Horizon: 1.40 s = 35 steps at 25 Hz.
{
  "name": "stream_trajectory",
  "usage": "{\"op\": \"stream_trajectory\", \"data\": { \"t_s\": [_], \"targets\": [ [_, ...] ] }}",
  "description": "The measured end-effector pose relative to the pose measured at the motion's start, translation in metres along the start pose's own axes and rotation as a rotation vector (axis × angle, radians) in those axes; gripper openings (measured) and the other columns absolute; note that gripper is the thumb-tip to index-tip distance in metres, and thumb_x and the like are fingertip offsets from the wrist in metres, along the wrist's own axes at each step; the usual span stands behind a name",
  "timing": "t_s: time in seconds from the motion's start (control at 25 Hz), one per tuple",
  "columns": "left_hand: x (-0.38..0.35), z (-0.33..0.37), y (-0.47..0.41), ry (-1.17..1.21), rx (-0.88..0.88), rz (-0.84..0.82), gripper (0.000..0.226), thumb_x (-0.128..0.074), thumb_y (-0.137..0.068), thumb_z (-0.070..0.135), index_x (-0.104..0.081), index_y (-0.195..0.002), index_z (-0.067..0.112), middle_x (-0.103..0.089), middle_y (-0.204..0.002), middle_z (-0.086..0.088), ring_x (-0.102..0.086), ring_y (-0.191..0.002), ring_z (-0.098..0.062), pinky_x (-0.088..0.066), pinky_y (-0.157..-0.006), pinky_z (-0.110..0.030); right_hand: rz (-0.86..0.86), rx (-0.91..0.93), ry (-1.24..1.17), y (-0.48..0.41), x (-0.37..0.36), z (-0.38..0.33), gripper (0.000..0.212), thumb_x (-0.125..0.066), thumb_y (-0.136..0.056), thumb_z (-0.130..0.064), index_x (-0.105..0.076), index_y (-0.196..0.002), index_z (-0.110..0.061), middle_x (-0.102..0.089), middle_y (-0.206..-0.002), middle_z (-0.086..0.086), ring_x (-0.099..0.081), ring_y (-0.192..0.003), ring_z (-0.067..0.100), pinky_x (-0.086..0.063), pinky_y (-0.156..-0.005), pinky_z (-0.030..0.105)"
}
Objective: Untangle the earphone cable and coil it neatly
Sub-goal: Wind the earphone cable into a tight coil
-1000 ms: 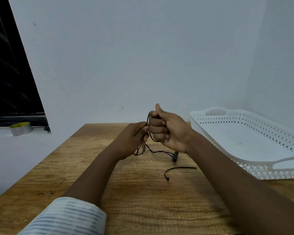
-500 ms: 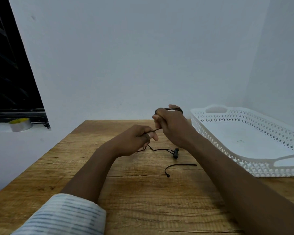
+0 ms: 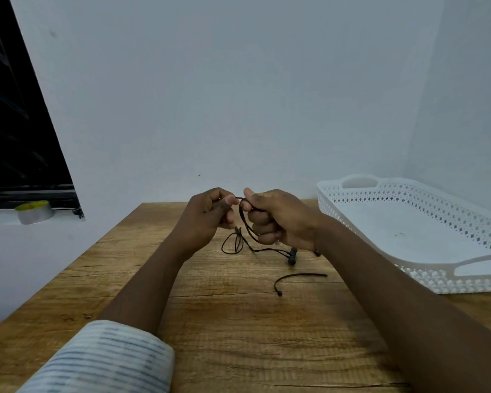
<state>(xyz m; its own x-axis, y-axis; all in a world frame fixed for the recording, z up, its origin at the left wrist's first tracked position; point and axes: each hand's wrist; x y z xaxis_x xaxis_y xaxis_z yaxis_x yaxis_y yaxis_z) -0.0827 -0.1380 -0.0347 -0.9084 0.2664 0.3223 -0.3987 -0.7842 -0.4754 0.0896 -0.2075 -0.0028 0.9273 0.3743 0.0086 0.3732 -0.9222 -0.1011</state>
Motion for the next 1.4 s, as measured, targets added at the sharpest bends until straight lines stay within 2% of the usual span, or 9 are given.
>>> {"op": "stream_trajectory", "data": {
  "t_s": [0.12, 0.24, 0.48, 0.56, 0.64, 0.76, 1.04, 1.2, 1.4],
  "targets": [
    [-0.006, 0.004, 0.004, 0.078, -0.007, -0.02, 0.029, -0.046, -0.1, 0.031, -0.065, -0.079, 0.022, -0.052, -0.062, -0.003, -0.044, -0.051, -0.011, -0.038, -0.048, -0.021, -0.026, 0.035, -0.249, -0.001, -0.005, -0.008, 0.039, -0.035, -0.104, -0.038, -0.05, -0.075, -0.017, -0.022, -0.049, -0.011, -0.006, -0.048, 0.009, -0.013, -0.042, 0.018],
    [-0.013, 0.004, 0.006, -0.009, -0.033, -0.097, 0.043, -0.037, -0.104, 0.03, -0.06, -0.067, 0.032, -0.048, -0.058, -0.003, -0.042, -0.049, -0.009, -0.036, -0.052, -0.02, -0.027, 0.106, -0.45, -0.001, -0.008, -0.013, 0.035, -0.035, -0.104, -0.038, -0.046, -0.078, -0.017, -0.025, -0.047, -0.011, -0.008, -0.046, 0.008, -0.019, -0.038, 0.015],
    [-0.022, -0.002, 0.008, -0.128, 0.116, -0.402, 0.035, -0.032, -0.106, 0.03, -0.061, -0.099, 0.011, -0.043, -0.064, 0.001, -0.044, -0.063, -0.018, -0.039, -0.06, -0.027, 0.265, 0.419, -0.579, -0.01, -0.013, -0.017, 0.036, -0.033, -0.105, -0.036, -0.047, -0.079, -0.014, -0.027, -0.05, -0.008, -0.024, -0.039, 0.005, -0.031, -0.042, 0.019],
    [-0.025, 0.0, 0.01, -0.176, 0.188, -0.492, 0.031, -0.033, -0.106, 0.027, -0.06, -0.103, 0.011, -0.043, -0.065, 0.001, -0.045, -0.06, -0.014, -0.04, -0.055, -0.02, 0.442, 0.545, -0.275, -0.011, -0.007, -0.014, 0.034, -0.033, -0.106, -0.03, -0.05, -0.082, -0.013, -0.032, -0.052, -0.007, -0.032, -0.043, 0.007, -0.035, -0.049, 0.022],
    [-0.025, 0.004, 0.011, -0.255, 0.215, -0.558, 0.029, -0.034, -0.106, 0.028, -0.059, -0.103, 0.013, -0.045, -0.064, 0.001, -0.044, -0.057, -0.011, -0.04, -0.056, -0.021, 0.592, 0.671, 0.347, -0.009, 0.002, -0.004, 0.027, -0.036, -0.106, -0.018, -0.054, -0.087, -0.013, -0.041, -0.06, -0.007, -0.041, -0.053, 0.008, -0.037, -0.057, 0.02],
    [-0.021, 0.009, 0.011, -0.278, 0.154, -0.554, 0.029, -0.037, -0.105, 0.03, -0.059, -0.093, 0.017, -0.043, -0.065, -0.002, -0.039, -0.057, -0.013, -0.038, -0.061, -0.03, 0.508, 0.672, 1.041, -0.011, 0.011, 0.014, 0.023, -0.039, -0.102, -0.021, -0.055, -0.087, -0.012, -0.055, -0.073, -0.004, -0.051, -0.066, 0.012, -0.043, -0.061, 0.027],
    [-0.004, 0.01, 0.006, -0.301, 0.004, -0.342, 0.037, -0.039, -0.104, 0.033, -0.058, -0.078, 0.015, -0.037, -0.057, -0.001, -0.032, -0.055, -0.018, -0.03, -0.056, -0.028, 0.303, 0.31, 1.279, -0.016, 0.018, 0.026, 0.022, -0.037, -0.104, -0.027, -0.049, -0.087, -0.02, -0.057, -0.072, -0.01, -0.051, -0.066, 0.012, -0.041, -0.061, 0.034],
    [0.002, 0.008, 0.004, -0.259, -0.038, -0.218, 0.036, -0.045, -0.102, 0.035, -0.063, -0.079, 0.014, -0.044, -0.059, -0.003, -0.041, -0.054, -0.016, -0.039, -0.054, -0.03, 0.221, 0.152, 1.009, -0.016, 0.012, 0.019, 0.035, -0.034, -0.105, -0.027, -0.06, -0.083, -0.02, -0.058, -0.069, -0.007, -0.051, -0.059, 0.006, -0.042, -0.061, 0.023],
    [0.004, 0.005, 0.005, -0.021, -0.012, -0.098, 0.038, -0.041, -0.102, 0.032, -0.059, -0.08, 0.008, -0.034, -0.06, -0.007, -0.04, -0.056, -0.017, -0.051, -0.06, -0.023, -0.017, -0.091, 0.017, -0.001, 0.003, -0.001, 0.037, -0.033, -0.106, -0.036, -0.047, -0.078, -0.015, -0.022, -0.052, -0.007, -0.016, -0.044, 0.009, -0.023, -0.044, 0.021]
  ]
}}
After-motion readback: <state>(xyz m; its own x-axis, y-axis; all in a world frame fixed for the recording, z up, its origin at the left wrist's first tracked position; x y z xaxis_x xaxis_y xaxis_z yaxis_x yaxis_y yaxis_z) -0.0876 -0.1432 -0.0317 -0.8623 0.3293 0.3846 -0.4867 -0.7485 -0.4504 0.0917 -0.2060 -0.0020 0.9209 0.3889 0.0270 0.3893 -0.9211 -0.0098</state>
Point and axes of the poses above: each hand's wrist, its own y-axis away from the middle knuckle, its own x-axis out of the back of the hand, z = x × y
